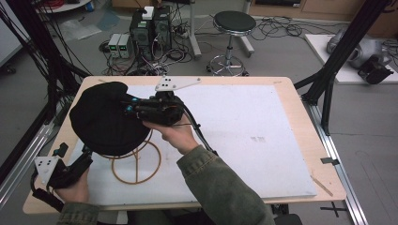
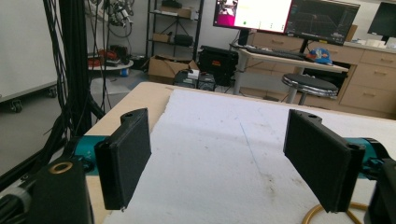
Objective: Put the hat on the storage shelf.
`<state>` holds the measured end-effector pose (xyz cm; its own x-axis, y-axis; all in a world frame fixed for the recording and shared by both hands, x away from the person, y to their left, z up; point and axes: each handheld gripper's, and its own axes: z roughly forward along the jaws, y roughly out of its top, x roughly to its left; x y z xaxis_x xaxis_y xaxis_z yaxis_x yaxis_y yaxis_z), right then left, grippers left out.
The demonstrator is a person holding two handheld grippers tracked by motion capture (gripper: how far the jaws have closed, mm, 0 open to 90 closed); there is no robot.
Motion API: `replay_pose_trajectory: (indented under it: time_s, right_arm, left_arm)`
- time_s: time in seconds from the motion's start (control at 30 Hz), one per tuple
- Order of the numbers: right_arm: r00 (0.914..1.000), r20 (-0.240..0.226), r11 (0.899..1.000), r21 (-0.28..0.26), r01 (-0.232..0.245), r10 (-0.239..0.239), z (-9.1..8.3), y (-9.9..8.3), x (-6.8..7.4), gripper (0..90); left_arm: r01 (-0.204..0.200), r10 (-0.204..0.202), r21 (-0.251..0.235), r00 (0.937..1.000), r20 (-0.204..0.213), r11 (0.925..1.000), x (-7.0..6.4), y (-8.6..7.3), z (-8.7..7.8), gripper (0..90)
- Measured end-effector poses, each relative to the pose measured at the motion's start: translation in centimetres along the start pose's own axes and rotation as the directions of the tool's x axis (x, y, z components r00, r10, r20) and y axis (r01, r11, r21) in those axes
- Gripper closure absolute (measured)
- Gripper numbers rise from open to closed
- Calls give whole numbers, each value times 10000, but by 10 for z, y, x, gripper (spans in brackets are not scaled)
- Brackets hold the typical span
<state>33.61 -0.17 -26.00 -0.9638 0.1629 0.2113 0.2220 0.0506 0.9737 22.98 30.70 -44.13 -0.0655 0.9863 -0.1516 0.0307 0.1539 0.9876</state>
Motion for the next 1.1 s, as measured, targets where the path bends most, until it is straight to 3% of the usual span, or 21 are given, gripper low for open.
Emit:
replay_pose_trajectory:
  time_s: [0.3, 0.5, 0.7, 0.8, 0.83, 0.9, 1.1]
  right_arm:
    - [10000, -88, 9998, 204, -32, 33, 6, -6, 5, 839]
    - [9999, 25, 9999, 18, -148, 148, 1, -10, 3, 835]
    - [9989, 43, 9989, -104, -462, 463, -4, -16, -2, 740]
    - [9984, 156, 9984, -156, -547, 549, -7, -18, -3, 664]
    - [9977, 290, 9982, -63, -604, 606, -7, -21, -6, 601]
    - [9974, 308, 9978, -40, -657, 658, -8, -22, -6, 572]
    - [9977, 584, 9993, -86, -350, 354, -7, -31, -9, 442]
  left_arm:
    - [65, -65, -46, 9999, 119, 10000, 1, 0, 0, 234]
    - [97, -97, -40, 9999, 102, 9999, 2, 0, -1, 234]
    - [95, -94, -8, 9999, 119, 10000, 1, 0, 0, 235]
    - [99, -98, -3, 9999, 114, 10000, 1, 0, 0, 235]
    - [91, -91, -3, 9999, 118, 10000, 1, 0, 0, 235]
    - [99, -99, -5, 9999, 119, 10000, 1, 0, 0, 235]
    - [119, -119, -1, 9998, 155, 9999, 0, 0, 0, 235]
